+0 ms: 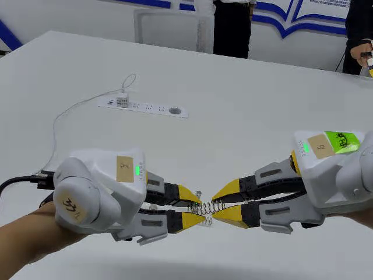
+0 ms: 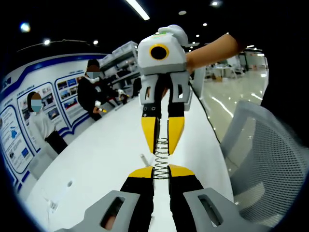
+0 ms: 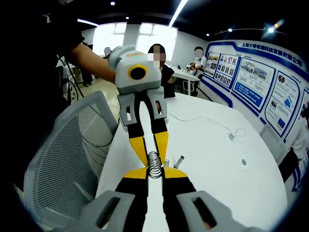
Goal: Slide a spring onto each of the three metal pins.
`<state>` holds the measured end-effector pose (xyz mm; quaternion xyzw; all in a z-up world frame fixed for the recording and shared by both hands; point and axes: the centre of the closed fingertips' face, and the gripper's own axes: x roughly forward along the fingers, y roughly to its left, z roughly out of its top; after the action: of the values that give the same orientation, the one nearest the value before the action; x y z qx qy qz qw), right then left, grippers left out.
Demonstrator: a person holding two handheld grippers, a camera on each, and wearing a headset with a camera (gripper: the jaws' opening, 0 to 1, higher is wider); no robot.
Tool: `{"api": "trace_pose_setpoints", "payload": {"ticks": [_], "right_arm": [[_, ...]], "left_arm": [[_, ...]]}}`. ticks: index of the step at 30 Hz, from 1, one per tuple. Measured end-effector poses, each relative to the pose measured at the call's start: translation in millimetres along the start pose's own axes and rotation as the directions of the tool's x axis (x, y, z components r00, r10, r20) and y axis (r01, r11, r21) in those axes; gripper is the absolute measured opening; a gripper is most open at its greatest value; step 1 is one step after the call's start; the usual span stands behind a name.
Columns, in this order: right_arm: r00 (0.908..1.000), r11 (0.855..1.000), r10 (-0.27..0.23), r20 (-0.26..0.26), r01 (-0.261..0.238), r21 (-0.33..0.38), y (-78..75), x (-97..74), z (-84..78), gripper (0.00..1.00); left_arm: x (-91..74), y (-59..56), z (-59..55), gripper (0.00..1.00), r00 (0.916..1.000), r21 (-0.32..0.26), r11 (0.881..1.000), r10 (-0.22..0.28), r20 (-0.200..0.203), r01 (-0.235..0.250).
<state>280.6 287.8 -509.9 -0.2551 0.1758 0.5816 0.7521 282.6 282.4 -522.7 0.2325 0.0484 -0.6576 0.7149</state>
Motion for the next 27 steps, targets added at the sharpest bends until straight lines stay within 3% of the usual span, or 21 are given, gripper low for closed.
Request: {"api": "trace_pose_setpoints", "payload": {"ticks": [5, 13, 21, 27], "right_arm": [[0.9999, 1.000, 0.006, 0.013, -0.006, 0.017, -0.2, 0.7, 3.6, 0.10], [0.9965, 0.998, 0.019, 0.081, -0.024, 0.063, 0.8, 3.4, 16.3, 0.10], [0.9955, 0.998, 0.026, 0.091, -0.032, 0.062, 0.9, 11.1, 24.4, 0.10], [0.9979, 0.996, 0.003, 0.065, -0.008, 0.086, -1.2, 19.6, 23.2, 0.10]], "left_arm": [[0.2, 0.9, 0.0, 0.10, 1.0000, 0.000, 1.000, 0.001, 0.002, -0.001], [1.0, 0.1, -0.3, 0.09, 1.0000, -0.003, 1.000, -0.002, 0.010, 0.002], [3.9, 0.7, -1.7, 0.09, 1.0000, -0.015, 1.000, 0.006, 0.005, -0.005], [3.8, 3.1, -8.7, 0.10, 0.9995, -0.042, 0.999, 0.025, -0.019, -0.026]]}}
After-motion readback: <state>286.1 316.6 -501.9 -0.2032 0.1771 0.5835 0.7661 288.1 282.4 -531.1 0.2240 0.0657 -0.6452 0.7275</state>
